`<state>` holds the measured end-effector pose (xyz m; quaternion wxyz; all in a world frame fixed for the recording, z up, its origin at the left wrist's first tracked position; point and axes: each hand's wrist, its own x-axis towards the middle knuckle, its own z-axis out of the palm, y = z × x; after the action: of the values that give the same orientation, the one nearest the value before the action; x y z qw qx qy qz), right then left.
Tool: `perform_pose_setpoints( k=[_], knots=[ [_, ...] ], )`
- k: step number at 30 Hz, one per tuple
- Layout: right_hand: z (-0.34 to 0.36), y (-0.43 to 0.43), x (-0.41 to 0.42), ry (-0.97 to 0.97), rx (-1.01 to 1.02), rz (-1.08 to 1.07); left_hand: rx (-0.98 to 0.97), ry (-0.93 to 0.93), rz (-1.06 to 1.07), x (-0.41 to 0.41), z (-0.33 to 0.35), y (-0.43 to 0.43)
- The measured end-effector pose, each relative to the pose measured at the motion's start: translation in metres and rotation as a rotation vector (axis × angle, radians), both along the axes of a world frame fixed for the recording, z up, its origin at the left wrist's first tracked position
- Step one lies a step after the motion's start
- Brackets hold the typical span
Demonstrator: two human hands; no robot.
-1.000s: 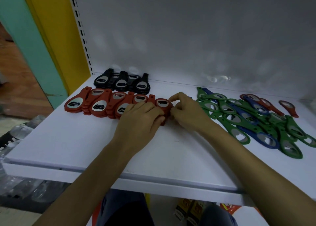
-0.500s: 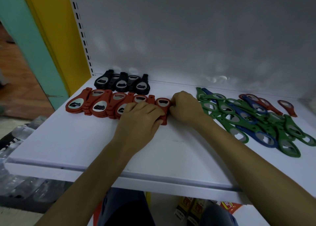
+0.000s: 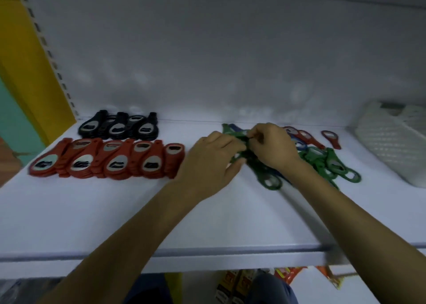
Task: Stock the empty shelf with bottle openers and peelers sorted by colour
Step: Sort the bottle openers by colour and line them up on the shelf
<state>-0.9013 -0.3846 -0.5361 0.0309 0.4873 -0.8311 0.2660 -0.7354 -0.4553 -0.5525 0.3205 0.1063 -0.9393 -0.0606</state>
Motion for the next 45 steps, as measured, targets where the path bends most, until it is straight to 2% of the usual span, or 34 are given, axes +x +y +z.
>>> perform_pose_setpoints(
  k=[4,8,11,15,21,24,28,31,32,34,36,38,39,40,42,44,45],
  knots=[
    [-0.002,0.051,-0.039,0.016,0.013,-0.124,0.203,0.009,-0.158,-0.082,-0.006,0.031],
    [-0.012,0.09,-0.079,0.012,0.037,-0.335,0.212,0.04,-0.184,-0.129,-0.013,0.048],
    [-0.015,0.1,-0.109,-0.03,0.038,-0.48,0.232,0.077,-0.159,-0.137,-0.025,0.043],
    [-0.016,0.085,-0.137,-0.079,0.083,-0.509,0.353,0.173,-0.202,-0.139,-0.03,0.036],
    [-0.015,0.061,-0.176,-0.015,0.291,-0.724,0.501,0.226,-0.215,-0.145,-0.032,0.032],
    [-0.019,0.058,-0.187,0.012,0.285,-0.752,0.567,0.227,-0.22,-0.146,-0.031,0.033],
    [-0.016,0.054,-0.184,-0.03,0.164,-0.712,0.718,0.277,-0.192,-0.147,-0.03,0.031],
    [-0.007,0.05,-0.163,-0.045,-0.108,-0.647,0.845,0.365,-0.11,-0.147,-0.03,0.028],
    [-0.004,0.047,-0.153,-0.098,-0.203,-0.571,0.883,0.403,-0.075,-0.147,-0.029,0.028],
    [0.005,0.036,-0.131,-0.339,-0.355,-0.344,0.871,0.475,0.002,-0.145,-0.028,0.029],
    [0.016,0.028,-0.111,-0.577,-0.336,-0.143,0.631,0.467,0.12,-0.145,-0.027,0.028],
    [0.026,0.026,-0.096,-0.733,-0.156,0.069,0.432,0.405,0.173,-0.146,-0.027,0.03],
    [0.031,0.025,-0.092,-0.804,-0.065,0.196,0.412,0.38,0.15,-0.147,-0.027,0.031],
    [0.034,0.026,-0.089,-0.85,0.004,0.311,0.45,0.365,0.106,-0.147,-0.027,0.03],
    [0.038,0.025,-0.09,-0.894,0.02,0.418,0.63,0.375,0.03,-0.146,-0.028,0.029],
    [0.036,0.023,-0.098,-0.936,-0.094,0.345,0.797,0.404,0.011,-0.144,-0.029,0.028],
    [0.031,0.022,-0.102,-0.884,-0.174,0.234,0.862,0.428,0.0,-0.143,-0.028,0.029]
  ],
)
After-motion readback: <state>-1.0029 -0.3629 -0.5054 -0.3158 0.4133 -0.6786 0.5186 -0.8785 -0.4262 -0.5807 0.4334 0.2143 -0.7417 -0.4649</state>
